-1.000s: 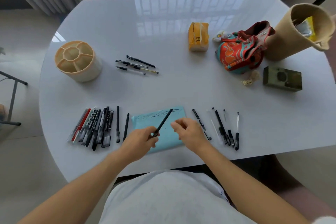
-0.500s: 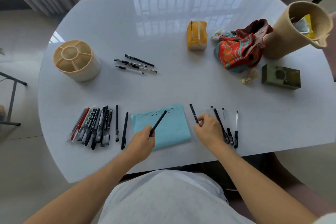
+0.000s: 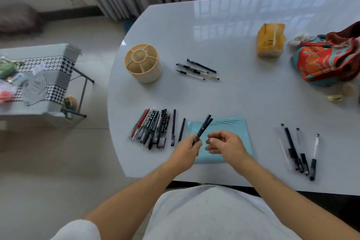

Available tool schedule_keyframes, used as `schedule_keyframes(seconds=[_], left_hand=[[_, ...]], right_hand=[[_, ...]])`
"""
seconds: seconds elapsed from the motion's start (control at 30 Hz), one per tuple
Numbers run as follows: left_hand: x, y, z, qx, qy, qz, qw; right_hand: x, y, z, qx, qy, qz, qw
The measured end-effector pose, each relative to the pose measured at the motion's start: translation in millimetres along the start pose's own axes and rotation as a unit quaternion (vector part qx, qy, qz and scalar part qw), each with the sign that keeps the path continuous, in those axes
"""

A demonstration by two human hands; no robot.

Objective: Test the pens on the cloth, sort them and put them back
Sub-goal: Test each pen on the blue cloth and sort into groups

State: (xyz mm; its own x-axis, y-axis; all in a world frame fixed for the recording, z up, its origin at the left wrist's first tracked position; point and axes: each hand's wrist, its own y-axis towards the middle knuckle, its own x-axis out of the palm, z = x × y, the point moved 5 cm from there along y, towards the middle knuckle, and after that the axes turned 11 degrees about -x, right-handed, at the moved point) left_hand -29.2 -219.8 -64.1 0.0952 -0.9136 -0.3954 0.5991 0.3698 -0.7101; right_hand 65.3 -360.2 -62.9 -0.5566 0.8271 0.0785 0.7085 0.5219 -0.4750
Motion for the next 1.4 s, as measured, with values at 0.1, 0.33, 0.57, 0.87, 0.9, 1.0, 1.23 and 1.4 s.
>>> schedule_keyframes(seconds=[0.1, 0.33, 0.57, 0.87, 0.9, 1.0, 1.23, 1.4], left_hand=[[-44, 5, -24, -0.039, 0.081, 0.148, 0.985], [-80, 27, -49, -0.087, 0.316, 0.218, 0.919], [-82, 36, -47, -0.116, 0.380, 0.216, 0.892], [-99, 29, -51, -0.105, 0.396, 0.199, 0.890], [-101, 28, -52, -0.102, 0.397, 0.198, 0.890], [-108, 24, -53, -0.094, 0.377, 0.200, 0.900], [-111, 20, -24, 0.047, 0.267, 0.221, 0.937], [-79, 16, 5, 0.161, 0.259, 0.160, 0.939]], right_hand=[[-1, 10, 2, 0.008, -0.031, 0.030, 0.999], [-10, 44, 9, 0.016, -0.143, 0.033, 0.989], [-2, 135, -62, -0.100, -0.318, 0.076, 0.940], [43, 230, -100, -0.165, -0.572, 0.033, 0.803], [45, 233, -99, -0.164, -0.582, 0.036, 0.796], [45, 233, -96, -0.168, -0.586, 0.048, 0.791], [6, 164, -87, -0.149, -0.260, 0.093, 0.949], [-59, 73, -74, -0.150, -0.105, 0.176, 0.967]])
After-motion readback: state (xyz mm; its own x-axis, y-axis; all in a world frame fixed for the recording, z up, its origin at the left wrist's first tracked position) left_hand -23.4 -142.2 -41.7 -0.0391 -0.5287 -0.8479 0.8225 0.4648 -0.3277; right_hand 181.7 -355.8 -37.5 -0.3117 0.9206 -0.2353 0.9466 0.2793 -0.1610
